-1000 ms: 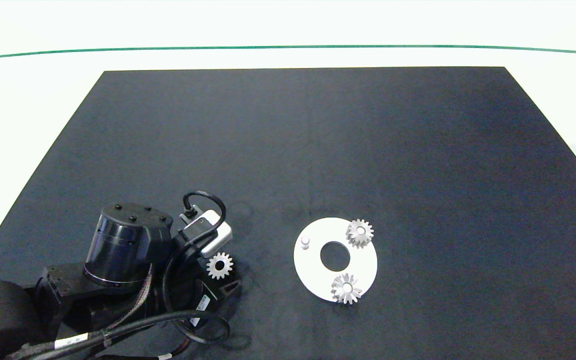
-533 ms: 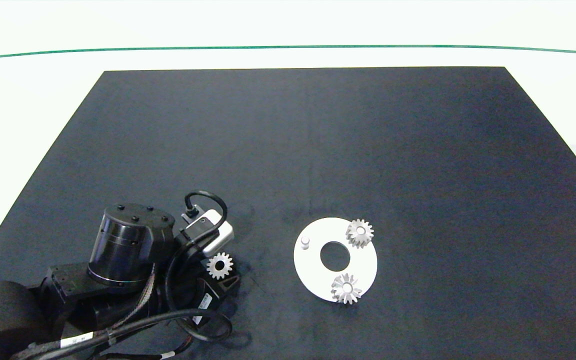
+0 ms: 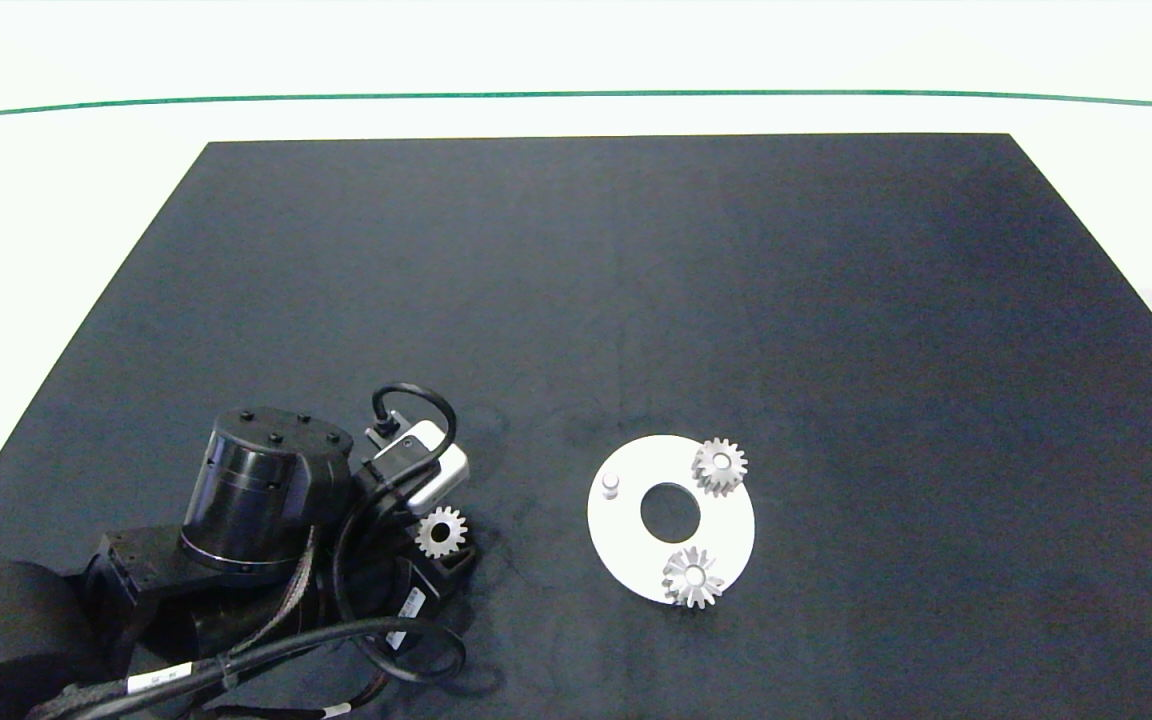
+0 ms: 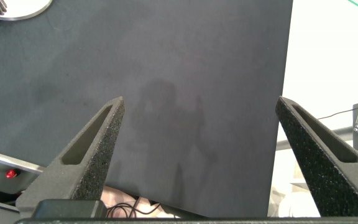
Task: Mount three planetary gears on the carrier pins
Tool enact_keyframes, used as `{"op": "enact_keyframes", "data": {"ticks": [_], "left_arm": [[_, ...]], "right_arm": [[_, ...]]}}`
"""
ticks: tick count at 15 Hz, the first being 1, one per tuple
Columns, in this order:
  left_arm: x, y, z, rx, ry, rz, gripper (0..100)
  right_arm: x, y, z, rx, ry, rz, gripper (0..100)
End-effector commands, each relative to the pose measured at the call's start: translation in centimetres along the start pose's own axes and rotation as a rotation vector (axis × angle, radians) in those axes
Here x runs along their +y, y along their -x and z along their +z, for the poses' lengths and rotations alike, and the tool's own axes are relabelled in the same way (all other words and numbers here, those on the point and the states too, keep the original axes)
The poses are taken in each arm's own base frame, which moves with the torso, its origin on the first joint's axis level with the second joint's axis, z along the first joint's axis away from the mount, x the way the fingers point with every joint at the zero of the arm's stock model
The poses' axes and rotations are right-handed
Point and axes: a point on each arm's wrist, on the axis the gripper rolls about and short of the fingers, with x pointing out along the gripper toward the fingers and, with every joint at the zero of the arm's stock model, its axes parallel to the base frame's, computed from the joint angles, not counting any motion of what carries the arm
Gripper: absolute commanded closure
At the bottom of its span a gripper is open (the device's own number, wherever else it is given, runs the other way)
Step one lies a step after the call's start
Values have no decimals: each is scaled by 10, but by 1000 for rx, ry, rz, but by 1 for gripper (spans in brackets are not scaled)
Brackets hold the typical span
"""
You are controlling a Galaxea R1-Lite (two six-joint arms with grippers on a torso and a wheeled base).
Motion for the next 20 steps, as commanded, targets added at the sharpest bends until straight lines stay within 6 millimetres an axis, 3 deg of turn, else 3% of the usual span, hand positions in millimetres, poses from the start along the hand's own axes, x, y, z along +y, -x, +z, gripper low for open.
{"op": "enact_keyframes", "data": {"ticks": [1,15,20], "left_arm": [[0,0,1,-4,-1,3,67],[0,3,2,-13,-11,0,96],[0,6,3,-22,-11,-1,100]], "right_arm": [[0,-1,0,7,5,0,0],[2,-3,-2,22,9,6,0],[4,-3,-7,72,27,26,0]]}}
